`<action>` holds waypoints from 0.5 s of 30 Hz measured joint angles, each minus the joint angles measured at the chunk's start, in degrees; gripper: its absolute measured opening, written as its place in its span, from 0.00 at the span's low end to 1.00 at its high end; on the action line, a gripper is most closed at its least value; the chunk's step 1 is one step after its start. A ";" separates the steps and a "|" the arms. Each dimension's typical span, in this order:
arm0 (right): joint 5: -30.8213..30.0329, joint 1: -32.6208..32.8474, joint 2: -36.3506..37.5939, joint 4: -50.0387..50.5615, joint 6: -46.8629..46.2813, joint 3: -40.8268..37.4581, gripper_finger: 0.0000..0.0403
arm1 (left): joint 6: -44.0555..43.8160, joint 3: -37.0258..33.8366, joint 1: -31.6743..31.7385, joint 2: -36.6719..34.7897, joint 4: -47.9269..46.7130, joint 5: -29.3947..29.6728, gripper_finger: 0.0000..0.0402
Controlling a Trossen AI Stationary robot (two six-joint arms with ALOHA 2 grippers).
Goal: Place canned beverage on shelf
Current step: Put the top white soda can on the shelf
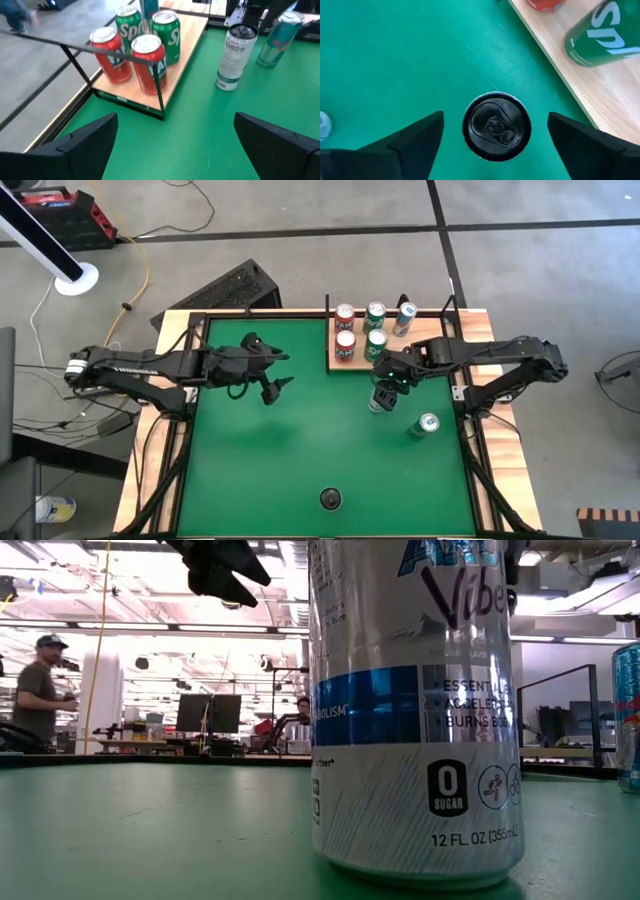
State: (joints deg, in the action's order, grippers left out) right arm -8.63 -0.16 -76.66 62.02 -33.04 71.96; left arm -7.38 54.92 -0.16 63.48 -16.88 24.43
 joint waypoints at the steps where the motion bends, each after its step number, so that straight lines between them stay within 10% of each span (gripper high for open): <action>1: -0.01 0.00 -0.33 0.30 -0.03 -0.02 0.96 | 0.23 0.00 0.22 0.00 0.34 -0.07 0.96; 15: -0.47 -1.05 -0.61 1.72 1.45 -0.02 0.99 | -3.93 0.00 4.07 0.11 1.47 0.09 0.96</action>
State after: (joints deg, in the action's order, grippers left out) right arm -9.10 -1.21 -77.27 63.74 -31.58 71.94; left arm -11.31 54.92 3.91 63.59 -15.41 24.52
